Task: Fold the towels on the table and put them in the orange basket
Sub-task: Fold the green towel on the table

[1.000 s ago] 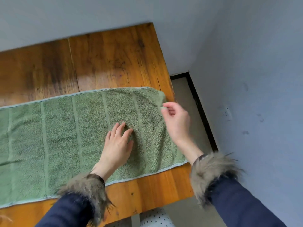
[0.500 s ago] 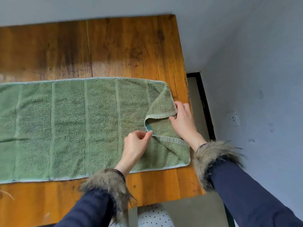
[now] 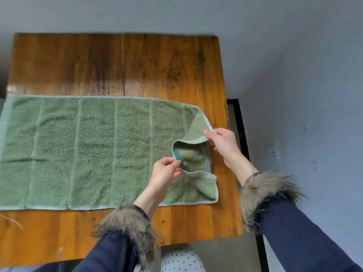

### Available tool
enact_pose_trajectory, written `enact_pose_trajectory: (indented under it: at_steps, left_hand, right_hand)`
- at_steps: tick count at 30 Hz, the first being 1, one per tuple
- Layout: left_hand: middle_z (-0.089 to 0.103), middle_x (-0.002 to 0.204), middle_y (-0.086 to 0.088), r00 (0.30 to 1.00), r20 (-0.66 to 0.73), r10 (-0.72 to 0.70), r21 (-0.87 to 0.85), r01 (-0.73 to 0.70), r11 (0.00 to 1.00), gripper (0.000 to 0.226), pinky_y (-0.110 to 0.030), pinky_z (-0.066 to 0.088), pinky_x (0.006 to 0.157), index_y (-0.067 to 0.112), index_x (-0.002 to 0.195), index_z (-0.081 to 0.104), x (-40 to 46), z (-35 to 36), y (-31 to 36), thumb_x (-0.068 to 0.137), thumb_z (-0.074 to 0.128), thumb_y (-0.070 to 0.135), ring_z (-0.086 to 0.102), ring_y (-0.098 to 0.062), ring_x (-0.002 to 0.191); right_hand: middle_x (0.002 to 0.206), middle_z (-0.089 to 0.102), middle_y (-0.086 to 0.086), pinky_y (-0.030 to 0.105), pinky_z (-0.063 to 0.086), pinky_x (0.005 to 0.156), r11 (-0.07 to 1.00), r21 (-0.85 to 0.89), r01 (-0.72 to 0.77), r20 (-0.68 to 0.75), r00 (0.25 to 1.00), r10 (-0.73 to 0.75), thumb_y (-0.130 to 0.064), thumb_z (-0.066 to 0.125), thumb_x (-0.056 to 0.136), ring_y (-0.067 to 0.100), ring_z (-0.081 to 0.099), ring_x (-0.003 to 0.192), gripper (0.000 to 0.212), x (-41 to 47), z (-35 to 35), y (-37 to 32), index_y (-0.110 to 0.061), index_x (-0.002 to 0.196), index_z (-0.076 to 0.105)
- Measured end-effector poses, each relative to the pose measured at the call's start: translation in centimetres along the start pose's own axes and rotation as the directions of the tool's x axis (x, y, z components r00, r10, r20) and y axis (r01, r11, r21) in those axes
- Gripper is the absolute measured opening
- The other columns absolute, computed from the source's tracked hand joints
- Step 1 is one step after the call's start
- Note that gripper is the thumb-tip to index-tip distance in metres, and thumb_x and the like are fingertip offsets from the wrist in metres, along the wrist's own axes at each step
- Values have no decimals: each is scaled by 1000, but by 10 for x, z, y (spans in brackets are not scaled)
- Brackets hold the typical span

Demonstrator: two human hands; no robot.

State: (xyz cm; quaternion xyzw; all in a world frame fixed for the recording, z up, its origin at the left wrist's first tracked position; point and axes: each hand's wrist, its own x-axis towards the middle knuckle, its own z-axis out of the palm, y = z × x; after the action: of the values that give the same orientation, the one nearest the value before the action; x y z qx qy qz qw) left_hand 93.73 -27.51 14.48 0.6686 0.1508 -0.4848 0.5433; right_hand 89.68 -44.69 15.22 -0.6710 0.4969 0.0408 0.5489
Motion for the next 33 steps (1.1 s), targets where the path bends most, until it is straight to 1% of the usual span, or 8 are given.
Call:
enact_pose_trajectory:
  at_steps: [5, 9, 14, 19, 24, 29, 31, 33]
  left_hand:
    - [59, 80, -10, 982, 170, 77, 32, -83, 996, 9, -17, 51, 63, 6, 85, 59, -27, -42, 29, 92, 55, 11, 56, -14, 70]
    - [59, 89, -13, 974, 164, 154, 116, -175, 978, 19, -30, 46, 75, 5, 93, 63, -50, -92, 54, 93, 55, 22, 53, -21, 81]
    - [66, 86, -9, 975, 14, 224, 104, -224, 969, 21, -38, 43, 80, 10, 90, 68, -76, -177, 72, 91, 57, 27, 56, -21, 81]
    - [67, 92, -16, 968, -81, 237, 0, -238, 971, 17, -51, 47, 90, 9, 92, 66, -93, -257, 81, 92, 56, 23, 59, -29, 88]
    - [69, 96, -18, 948, -190, 254, 48, -250, 967, 15, -49, 49, 88, 15, 88, 69, -90, -320, 90, 90, 59, 27, 62, -29, 85]
    - [66, 81, 2, 888, -314, 338, 136, -310, 941, 13, -22, 41, 60, 17, 88, 67, -73, -367, 88, 90, 59, 27, 55, -6, 65]
    - [66, 86, 3, 846, -393, 361, 208, -301, 931, 12, -22, 41, 62, 18, 92, 66, -60, -385, 80, 90, 58, 27, 55, -7, 69]
    - [65, 96, 1, 817, -455, 354, 288, -242, 927, 15, -30, 47, 74, 20, 99, 64, -45, -400, 71, 89, 56, 26, 60, -17, 85]
  right_hand:
    - [76, 60, 4, 20, 42, 61, 983, 1, 184, 97, 978, -183, -27, 59, 90, 12, 54, 68, 22, -36, 18, -68, -8, 81, 61]
    - [77, 61, 8, 23, 39, 59, 956, -7, 293, 144, 946, -289, -29, 59, 89, 14, 55, 68, 29, -62, 51, -118, 0, 86, 63]
    - [64, 57, 1, 8, 35, 45, 927, 3, 375, 199, 908, -368, -23, 61, 89, 1, 51, 49, 20, -91, 110, -168, -6, 78, 59]
    - [68, 60, 1, 8, 38, 46, 911, -7, 412, 325, 863, -388, -21, 59, 90, 4, 55, 55, 16, -111, 181, -199, -8, 80, 59]
    - [70, 63, -2, 17, 42, 55, 912, 17, 410, 351, 852, -389, -24, 59, 90, 6, 57, 60, 18, -116, 250, -221, -15, 74, 58]
    - [76, 64, 2, 15, 46, 55, 910, 33, 413, 360, 844, -396, -23, 59, 91, 7, 60, 64, 16, -109, 302, -235, -13, 80, 60]
    - [86, 65, 4, 17, 51, 62, 921, 65, 383, 382, 843, -378, -22, 56, 92, 8, 62, 73, 14, -102, 320, -235, -9, 89, 61]
    - [100, 65, 3, 22, 55, 74, 934, 50, 354, 402, 849, -343, -24, 53, 94, 10, 63, 88, 18, -92, 335, -229, -10, 101, 61]
